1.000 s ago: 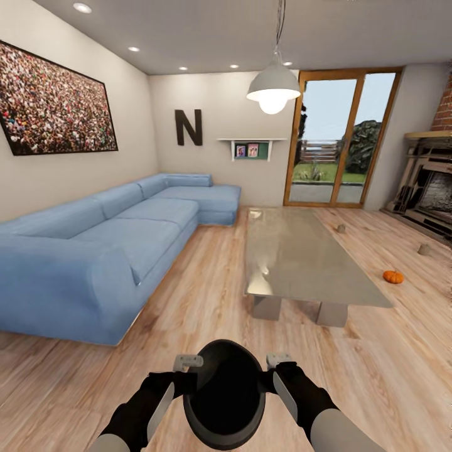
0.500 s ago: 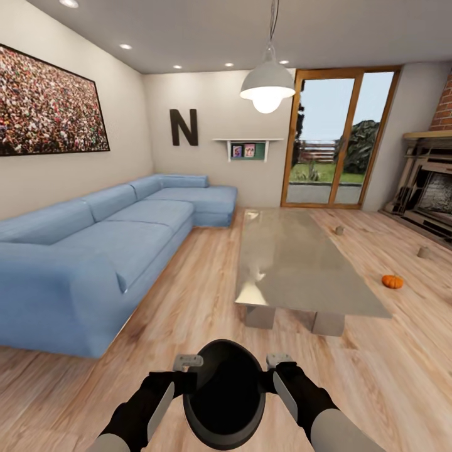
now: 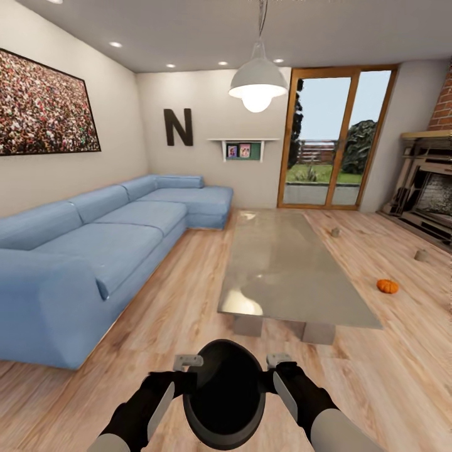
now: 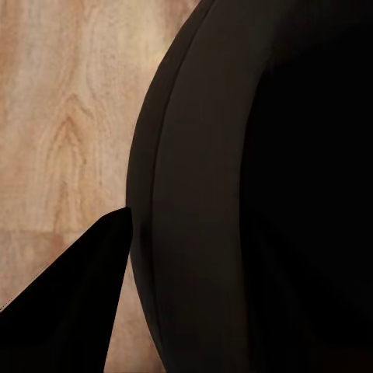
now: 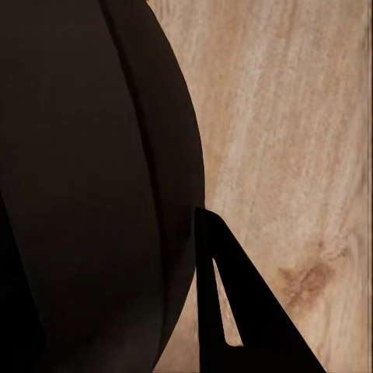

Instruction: Place each of the two pumpkins and all three candles from the living room inside a cabinet in the living room (use any cabinet), then make sure every cabinet is closed, and position the cauldron so it is next to a table in the living room.

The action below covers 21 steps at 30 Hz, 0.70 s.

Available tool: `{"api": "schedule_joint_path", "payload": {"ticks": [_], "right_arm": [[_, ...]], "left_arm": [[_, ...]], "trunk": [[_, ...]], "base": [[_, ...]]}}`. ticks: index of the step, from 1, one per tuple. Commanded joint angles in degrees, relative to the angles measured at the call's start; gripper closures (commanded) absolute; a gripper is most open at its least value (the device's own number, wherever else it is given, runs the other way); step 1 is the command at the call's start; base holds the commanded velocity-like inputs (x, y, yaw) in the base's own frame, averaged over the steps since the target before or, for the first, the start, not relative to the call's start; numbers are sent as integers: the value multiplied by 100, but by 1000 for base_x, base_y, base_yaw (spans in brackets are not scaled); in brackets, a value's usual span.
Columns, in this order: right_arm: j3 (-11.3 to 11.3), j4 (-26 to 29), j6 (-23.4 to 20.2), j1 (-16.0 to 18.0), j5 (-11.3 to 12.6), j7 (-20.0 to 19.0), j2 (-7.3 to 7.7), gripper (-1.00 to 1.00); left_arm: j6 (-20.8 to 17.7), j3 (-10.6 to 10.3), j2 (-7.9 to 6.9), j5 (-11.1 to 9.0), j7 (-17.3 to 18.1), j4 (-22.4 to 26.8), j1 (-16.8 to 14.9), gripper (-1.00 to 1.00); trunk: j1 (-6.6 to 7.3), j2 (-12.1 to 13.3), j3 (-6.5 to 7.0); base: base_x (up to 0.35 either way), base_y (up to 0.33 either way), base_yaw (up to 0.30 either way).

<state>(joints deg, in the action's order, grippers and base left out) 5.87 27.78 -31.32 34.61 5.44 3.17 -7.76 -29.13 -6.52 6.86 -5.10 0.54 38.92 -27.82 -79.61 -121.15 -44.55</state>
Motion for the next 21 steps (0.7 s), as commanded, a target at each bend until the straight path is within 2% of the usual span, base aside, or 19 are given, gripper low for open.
{"api": "schedule_joint_path", "payload": {"ticks": [1, 8, 12, 21], "right_arm": [[64, -9, -29, 2, 10, 44, 11, 100], [64, -9, -32, 2, 10, 43, 11, 100], [64, -9, -29, 2, 10, 43, 11, 100], [64, -9, -32, 2, 10, 44, 10, 100]], "left_arm": [[180, -51, -8, -107, -21, 19, -4, 100], [180, -51, -9, -109, -20, 19, -6, 100], [180, -51, -9, -110, -20, 19, -4, 100], [180, -51, -8, -106, -25, 19, -5, 100]], "trunk": [[1, -3, -2], [1, -3, 29], [1, -3, 31], [1, -3, 31]], "base": [[6, -282, -71], [39, -173, -99], [209, -71, -8], [219, -171, 0]]}}
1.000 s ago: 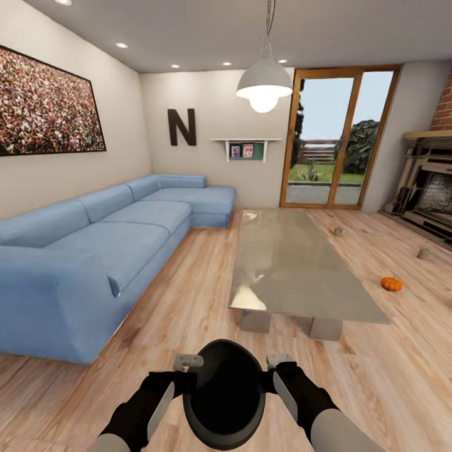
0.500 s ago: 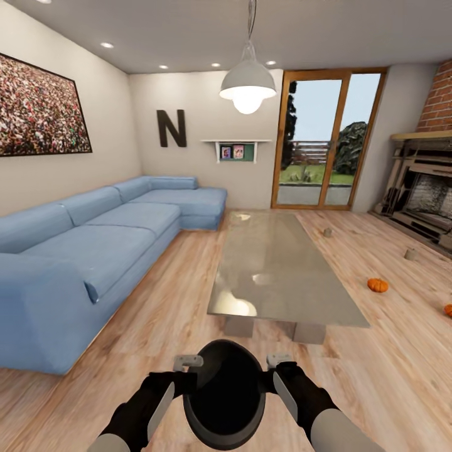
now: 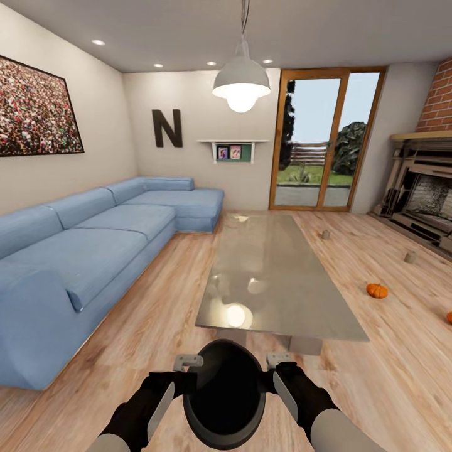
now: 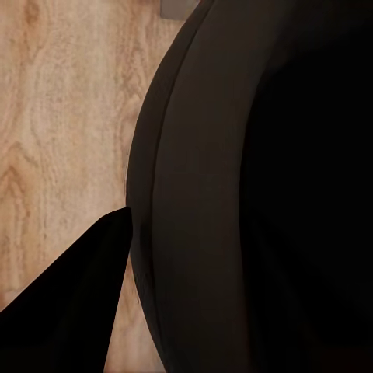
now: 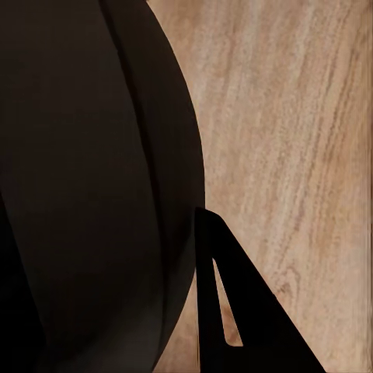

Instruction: Place each of the two pumpkins and all three candles from the living room inside a cabinet in the living room (use any cabinet), then make sure every cabinet is closed, and position the cauldron so it is next to a table in the living room.

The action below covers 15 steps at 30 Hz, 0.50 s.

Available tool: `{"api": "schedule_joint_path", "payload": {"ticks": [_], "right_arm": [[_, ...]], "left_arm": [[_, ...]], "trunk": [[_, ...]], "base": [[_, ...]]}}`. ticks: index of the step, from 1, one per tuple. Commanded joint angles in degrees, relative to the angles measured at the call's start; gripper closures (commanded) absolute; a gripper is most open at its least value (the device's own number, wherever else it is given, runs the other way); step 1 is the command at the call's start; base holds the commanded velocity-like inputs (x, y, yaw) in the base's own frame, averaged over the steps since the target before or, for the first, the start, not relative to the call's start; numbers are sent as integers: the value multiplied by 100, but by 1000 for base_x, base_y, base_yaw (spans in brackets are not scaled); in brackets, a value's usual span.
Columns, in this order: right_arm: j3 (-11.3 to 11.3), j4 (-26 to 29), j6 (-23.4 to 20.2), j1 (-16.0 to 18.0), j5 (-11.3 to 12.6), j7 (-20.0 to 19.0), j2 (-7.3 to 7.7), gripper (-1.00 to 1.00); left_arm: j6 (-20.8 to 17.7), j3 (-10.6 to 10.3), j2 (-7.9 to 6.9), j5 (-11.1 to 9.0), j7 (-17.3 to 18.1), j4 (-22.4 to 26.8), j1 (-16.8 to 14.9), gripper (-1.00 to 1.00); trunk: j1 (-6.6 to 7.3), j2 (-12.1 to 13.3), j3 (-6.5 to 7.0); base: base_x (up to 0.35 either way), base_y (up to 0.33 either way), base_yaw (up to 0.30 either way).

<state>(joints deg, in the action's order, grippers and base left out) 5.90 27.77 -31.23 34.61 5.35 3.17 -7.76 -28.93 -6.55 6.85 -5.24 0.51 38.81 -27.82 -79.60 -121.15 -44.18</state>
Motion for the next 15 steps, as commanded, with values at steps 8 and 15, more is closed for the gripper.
{"api": "schedule_joint_path", "payload": {"ticks": [8, 15], "right_arm": [[61, -9, -41, 2, 19, 43, 10, 100], [61, -9, -41, 2, 19, 45, 7, 100]], "left_arm": [[160, -48, -8, -91, -18, 30, -4, 100], [160, -48, -8, -91, -20, 30, -4, 100]], "trunk": [[0, -3, -6], [-131, -244, -113]], "base": [[15, -16, 0], [0, 0, 0]]}}
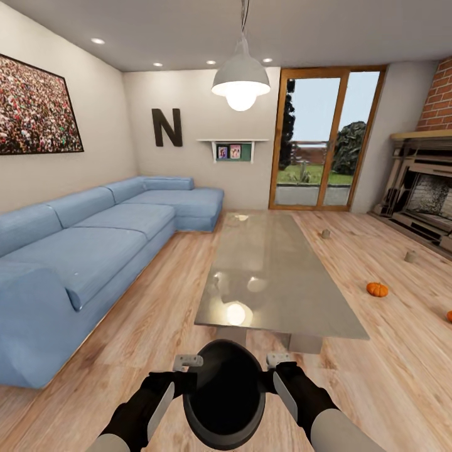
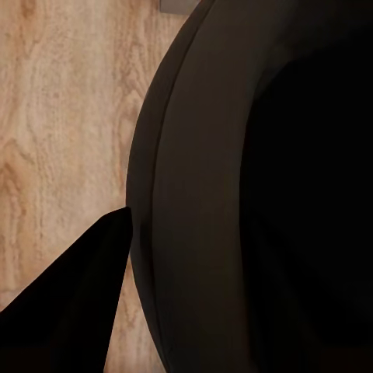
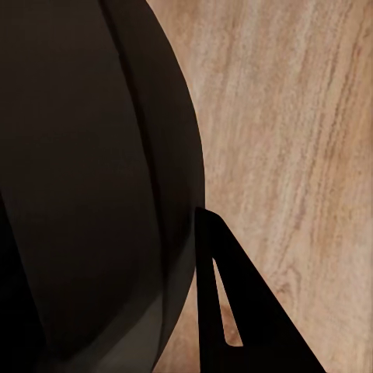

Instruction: Place each of the two pumpkins and all three candles from the living room inside a cabinet in the living room (use any cabinet), then make sure every cabinet is closed, and position the cauldron so it is next to a table in the living room.

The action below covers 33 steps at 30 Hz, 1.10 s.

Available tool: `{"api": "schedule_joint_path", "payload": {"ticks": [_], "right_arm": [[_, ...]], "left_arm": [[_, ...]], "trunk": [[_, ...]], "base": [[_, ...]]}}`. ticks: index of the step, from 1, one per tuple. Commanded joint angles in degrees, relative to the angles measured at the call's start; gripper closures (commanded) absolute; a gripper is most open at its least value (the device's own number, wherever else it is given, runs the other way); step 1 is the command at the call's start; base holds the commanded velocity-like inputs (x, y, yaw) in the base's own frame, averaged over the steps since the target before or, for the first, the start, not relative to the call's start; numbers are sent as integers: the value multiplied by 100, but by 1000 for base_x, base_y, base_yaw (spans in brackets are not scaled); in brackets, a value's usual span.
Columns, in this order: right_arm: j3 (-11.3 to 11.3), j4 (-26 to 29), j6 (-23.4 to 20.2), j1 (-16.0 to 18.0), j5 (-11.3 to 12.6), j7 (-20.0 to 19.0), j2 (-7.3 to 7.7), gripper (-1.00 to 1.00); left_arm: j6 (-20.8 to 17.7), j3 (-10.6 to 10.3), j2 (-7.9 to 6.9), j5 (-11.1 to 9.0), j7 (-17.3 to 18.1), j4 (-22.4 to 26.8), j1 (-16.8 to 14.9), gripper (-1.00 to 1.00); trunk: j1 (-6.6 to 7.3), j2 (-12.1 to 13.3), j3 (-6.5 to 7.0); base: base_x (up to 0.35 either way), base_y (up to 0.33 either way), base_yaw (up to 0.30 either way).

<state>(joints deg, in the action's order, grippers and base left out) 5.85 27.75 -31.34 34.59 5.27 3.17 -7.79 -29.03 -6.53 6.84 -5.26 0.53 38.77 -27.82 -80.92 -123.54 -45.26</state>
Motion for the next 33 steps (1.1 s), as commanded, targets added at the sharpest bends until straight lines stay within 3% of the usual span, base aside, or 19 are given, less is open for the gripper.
{"api": "schedule_joint_path", "payload": {"ticks": [1, 19, 26, 33], "right_arm": [[66, -7, -29, 3, 27, 44, 9, 100], [66, -7, -29, 3, 27, 44, 14, 100], [66, -7, -29, 3, 27, 44, 14, 100], [66, -7, -30, 3, 27, 44, 11, 100]], "left_arm": [[170, -50, -7, -91, -20, 35, -4, 100], [170, -50, -7, -90, -22, 35, -5, 100], [170, -50, -7, -90, -20, 35, -4, 100], [170, -50, -7, -90, -25, 35, -4, 100]], "trunk": [[-21, -45, -24], [-416, -767, -307], [-416, -767, -290], [-570, -1048, -415]], "base": [[0, 0, 0], [0, 0, -52], [0, 0, -67], [0, 0, -2]]}}
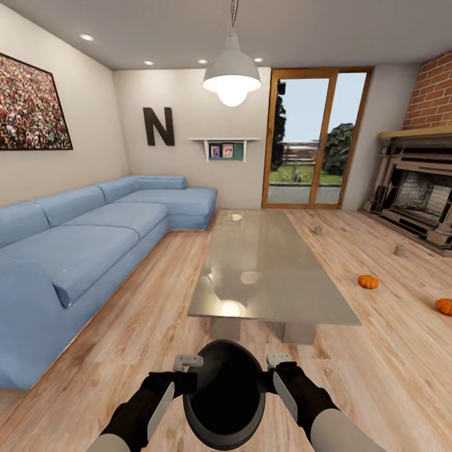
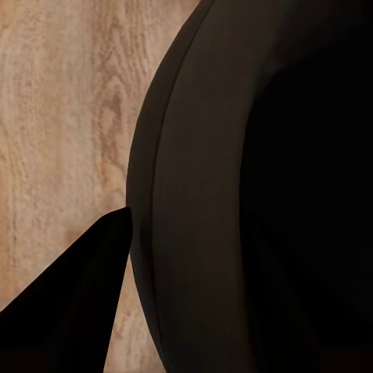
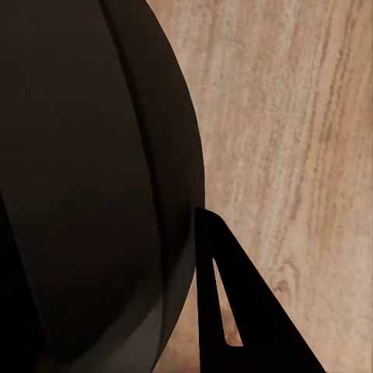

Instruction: Place each of the two pumpkins and all three candles from the living room inside a cabinet in the living room (use any cabinet), then make sure every cabinet is closed, and position the cauldron so it is next to a table in the living room.

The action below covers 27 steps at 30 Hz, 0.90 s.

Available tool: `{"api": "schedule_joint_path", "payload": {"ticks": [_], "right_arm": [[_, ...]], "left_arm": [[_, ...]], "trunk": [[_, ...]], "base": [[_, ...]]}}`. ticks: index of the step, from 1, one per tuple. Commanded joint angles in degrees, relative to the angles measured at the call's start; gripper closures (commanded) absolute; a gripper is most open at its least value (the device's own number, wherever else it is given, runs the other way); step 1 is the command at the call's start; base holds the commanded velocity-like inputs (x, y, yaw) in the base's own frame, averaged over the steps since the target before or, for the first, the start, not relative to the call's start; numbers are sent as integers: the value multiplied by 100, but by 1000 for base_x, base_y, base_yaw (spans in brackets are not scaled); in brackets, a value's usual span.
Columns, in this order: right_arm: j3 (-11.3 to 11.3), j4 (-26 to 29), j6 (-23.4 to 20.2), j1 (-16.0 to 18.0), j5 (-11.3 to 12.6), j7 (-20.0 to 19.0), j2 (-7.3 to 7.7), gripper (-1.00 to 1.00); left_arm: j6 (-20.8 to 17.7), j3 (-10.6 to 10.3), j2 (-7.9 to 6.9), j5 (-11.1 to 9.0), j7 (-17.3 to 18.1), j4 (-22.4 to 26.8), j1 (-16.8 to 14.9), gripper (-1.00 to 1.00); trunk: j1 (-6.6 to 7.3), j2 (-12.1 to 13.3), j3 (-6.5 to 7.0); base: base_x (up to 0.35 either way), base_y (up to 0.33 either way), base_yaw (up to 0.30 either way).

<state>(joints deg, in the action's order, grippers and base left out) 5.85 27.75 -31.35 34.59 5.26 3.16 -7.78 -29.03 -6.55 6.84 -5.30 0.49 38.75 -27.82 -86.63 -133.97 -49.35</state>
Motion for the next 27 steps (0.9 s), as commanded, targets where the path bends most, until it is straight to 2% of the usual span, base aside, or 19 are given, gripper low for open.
{"api": "schedule_joint_path", "payload": {"ticks": [1, 8, 18, 23, 27], "right_arm": [[66, -6, -29, 4, 27, 45, 9, 100], [66, -6, -28, 4, 27, 45, 6, 100], [66, -6, -28, 4, 27, 45, 12, 100], [66, -6, -29, 4, 27, 45, 7, 100], [66, -6, -28, 4, 27, 45, 5, 100]], "left_arm": [[170, -48, -7, -85, -21, 36, -5, 100], [170, -48, -7, -85, -22, 36, -4, 100], [170, -48, -6, -85, -16, 36, -5, 100], [170, -48, -7, -86, -14, 36, -4, 100], [170, -48, 1, -85, -14, 36, -5, 100]], "trunk": [[-21, -45, -24], [-174, -326, -135], [-174, -326, -72], [-174, -326, -66], [-174, -326, -65]], "base": [[0, 0, 0], [0, 0, -37], [0, 0, -178], [12, 0, -38], [186, 0, -3]]}}
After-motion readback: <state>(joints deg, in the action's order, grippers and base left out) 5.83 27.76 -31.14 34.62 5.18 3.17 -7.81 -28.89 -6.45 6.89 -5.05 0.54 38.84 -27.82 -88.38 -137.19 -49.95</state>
